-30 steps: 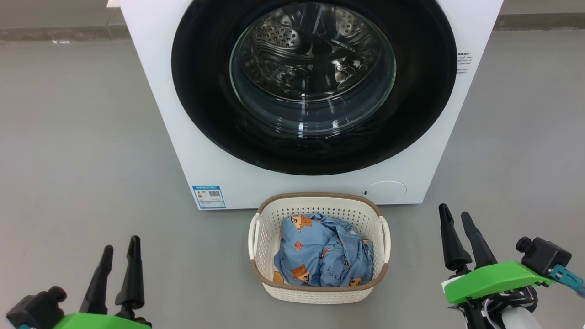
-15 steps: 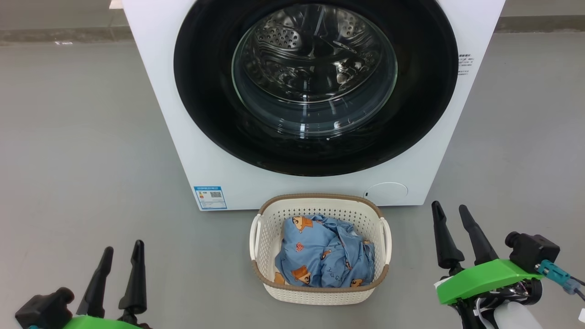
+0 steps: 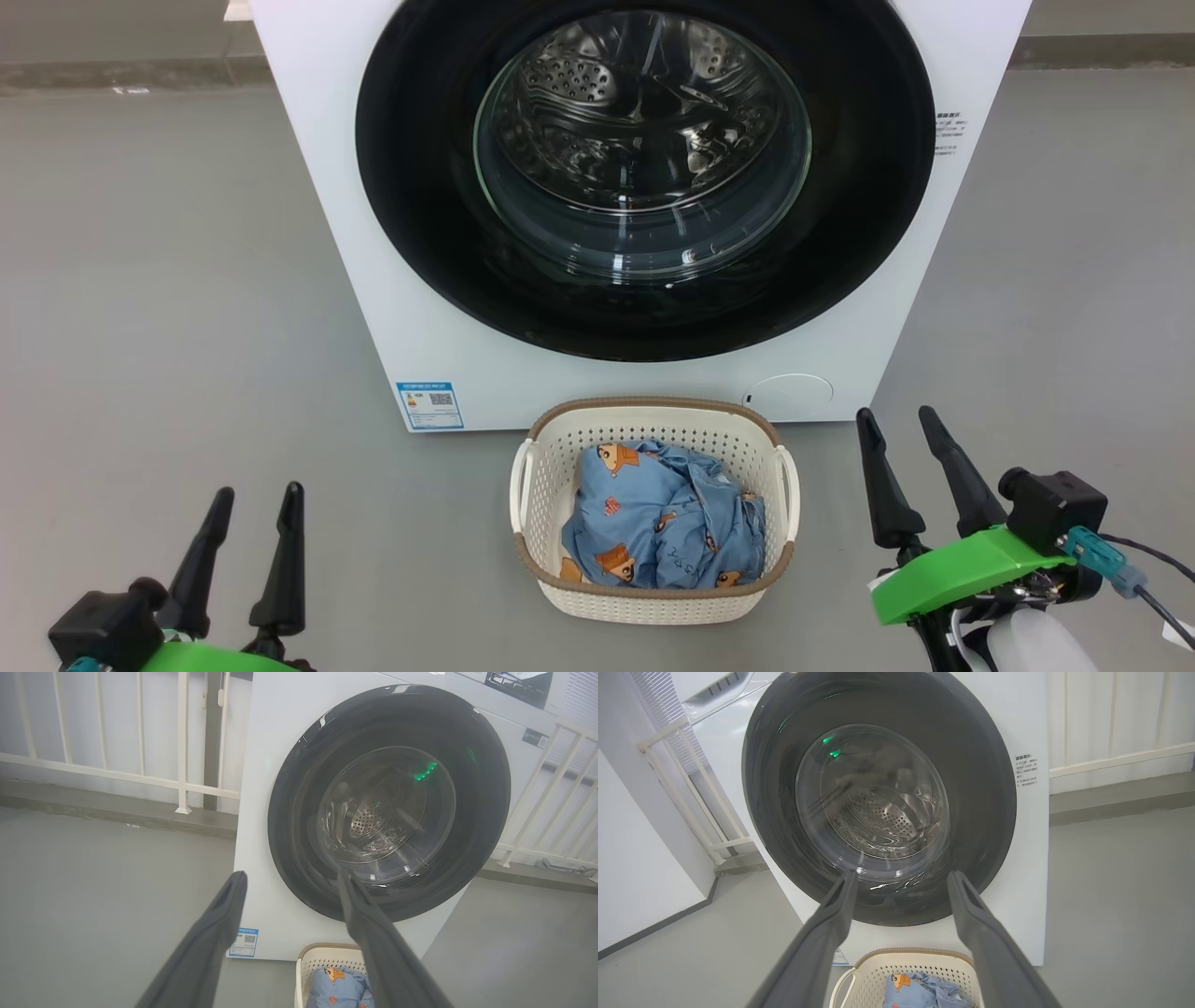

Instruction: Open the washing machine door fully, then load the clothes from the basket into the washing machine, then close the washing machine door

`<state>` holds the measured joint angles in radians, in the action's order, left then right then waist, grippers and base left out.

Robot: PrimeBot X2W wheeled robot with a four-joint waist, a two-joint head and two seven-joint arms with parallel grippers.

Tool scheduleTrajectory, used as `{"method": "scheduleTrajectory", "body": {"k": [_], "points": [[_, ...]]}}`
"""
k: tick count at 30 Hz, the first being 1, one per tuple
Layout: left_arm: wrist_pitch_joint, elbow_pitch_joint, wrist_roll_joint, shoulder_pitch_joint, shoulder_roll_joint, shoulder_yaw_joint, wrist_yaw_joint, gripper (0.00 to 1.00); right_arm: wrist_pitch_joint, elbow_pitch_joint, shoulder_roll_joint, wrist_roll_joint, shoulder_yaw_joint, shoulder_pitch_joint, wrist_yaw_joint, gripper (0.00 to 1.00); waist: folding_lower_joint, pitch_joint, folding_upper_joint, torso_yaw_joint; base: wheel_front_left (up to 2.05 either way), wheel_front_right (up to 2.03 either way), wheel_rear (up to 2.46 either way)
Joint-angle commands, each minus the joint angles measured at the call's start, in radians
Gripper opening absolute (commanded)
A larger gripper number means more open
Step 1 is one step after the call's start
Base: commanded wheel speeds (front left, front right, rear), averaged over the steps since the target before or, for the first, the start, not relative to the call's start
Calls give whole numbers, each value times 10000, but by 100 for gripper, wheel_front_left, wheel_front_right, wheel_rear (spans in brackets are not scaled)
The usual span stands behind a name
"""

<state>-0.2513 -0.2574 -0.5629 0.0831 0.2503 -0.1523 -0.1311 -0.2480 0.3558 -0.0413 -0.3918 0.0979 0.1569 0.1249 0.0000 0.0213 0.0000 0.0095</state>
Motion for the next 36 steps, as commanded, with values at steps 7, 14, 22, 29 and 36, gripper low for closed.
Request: {"method": "scheduleTrajectory", "body": {"k": [7,14,22,29,36], "points": [[-105,219,144,493,286,328,4,100,-137,-202,-89,169,312,443,58,100,0,26,0,-1,0,0,0],[-105,245,130,454,299,329,4,100,-137,-179,-89,91,351,436,58,100,0,31,0,6,0,0,0],[-105,222,102,456,347,283,4,100,-137,-148,-89,77,393,444,58,100,0,31,0,10,0,0,0],[-105,165,69,425,387,259,4,100,-138,-96,-89,75,401,459,58,100,0,81,0,-10,0,0,0],[-105,130,126,438,416,292,4,100,-138,-67,-89,249,304,483,58,100,0,101,0,-15,0,0,0]]}}
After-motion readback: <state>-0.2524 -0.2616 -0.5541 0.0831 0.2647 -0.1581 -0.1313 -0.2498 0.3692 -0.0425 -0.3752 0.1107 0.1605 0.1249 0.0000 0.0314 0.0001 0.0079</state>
